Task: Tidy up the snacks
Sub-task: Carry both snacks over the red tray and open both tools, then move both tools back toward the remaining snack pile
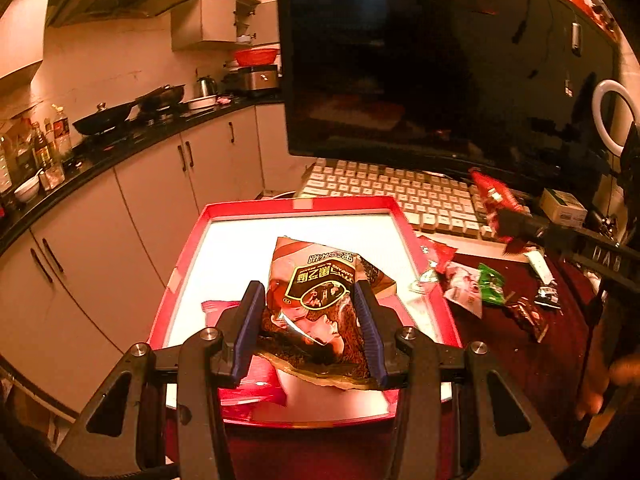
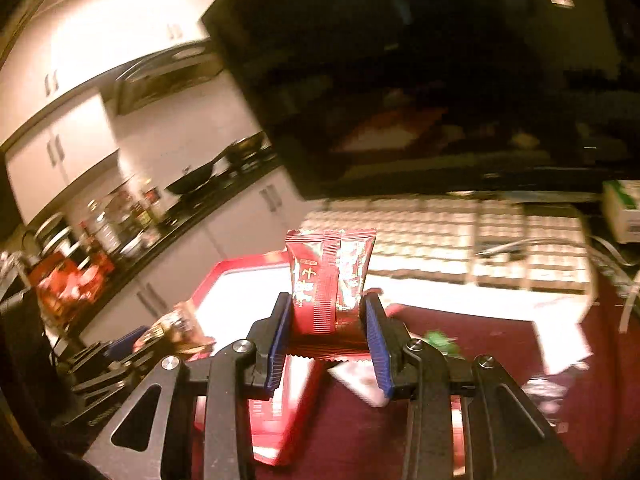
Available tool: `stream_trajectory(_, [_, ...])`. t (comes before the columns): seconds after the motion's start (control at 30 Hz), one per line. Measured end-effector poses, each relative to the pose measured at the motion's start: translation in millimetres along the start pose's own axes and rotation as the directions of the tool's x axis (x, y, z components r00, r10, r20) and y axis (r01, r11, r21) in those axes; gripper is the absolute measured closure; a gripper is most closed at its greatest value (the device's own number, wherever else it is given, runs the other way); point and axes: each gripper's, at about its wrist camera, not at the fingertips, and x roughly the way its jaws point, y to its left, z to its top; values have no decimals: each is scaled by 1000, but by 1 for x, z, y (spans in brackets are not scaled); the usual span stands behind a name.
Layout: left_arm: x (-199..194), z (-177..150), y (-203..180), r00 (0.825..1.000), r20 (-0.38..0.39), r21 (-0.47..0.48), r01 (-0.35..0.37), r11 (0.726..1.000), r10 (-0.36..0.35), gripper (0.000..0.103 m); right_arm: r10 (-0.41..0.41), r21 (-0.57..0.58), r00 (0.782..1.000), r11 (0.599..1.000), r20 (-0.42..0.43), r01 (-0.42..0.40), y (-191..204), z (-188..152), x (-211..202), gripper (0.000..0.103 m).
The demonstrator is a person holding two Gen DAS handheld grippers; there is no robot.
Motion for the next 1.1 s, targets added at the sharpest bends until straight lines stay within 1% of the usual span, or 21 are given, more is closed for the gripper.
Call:
stream_trajectory(0.2, [10,-2,19,999,-19,-31,-34,999,34,59,67,-37,995,997,-75,-70,43,-16,34,66])
stream_trajectory(0.37, [21,-1,33,997,-31,-54,-74,996,72,59,102,-63,988,992,-115,-109,68,-26,53,66])
stream_trajectory(0.5, [33,-1,40,994,-49,-59,-100,993,97,59,110,-83,982,989,-152,-124,77,-31,68,66])
stream_trajectory(0.57, [36,-2,42,992,-57,-60,-118,991,114,56,117,-89,979,987,-166,-133,81,-33,75,63])
stream_trajectory(0.67, [38,-1,42,987,-49,-54,-153,987,150,54,122,-85,976,987,-179,-139,81,-36,79,63])
stream_trajectory(0.77, [35,1,40,988,-35,-48,-149,988,148,46,117,-69,980,989,-162,-129,72,-33,75,60])
stream_trajectory(0.87, [30,0,33,993,-20,-31,-120,992,119,45,82,-46,990,995,-118,-88,50,-25,60,60])
stream_trajectory(0.93, [28,-1,22,995,-17,-3,-96,995,96,44,45,-26,995,999,-89,-47,31,-20,49,58])
stream_trajectory(1.0, [26,-2,12,997,-13,23,-73,997,73,41,-18,14,999,1000,-51,18,-2,-15,29,55])
stream_trajectory(1.1, [23,-3,-9,999,-12,70,-33,997,34,39,-114,84,993,990,-16,115,-51,-12,1,54])
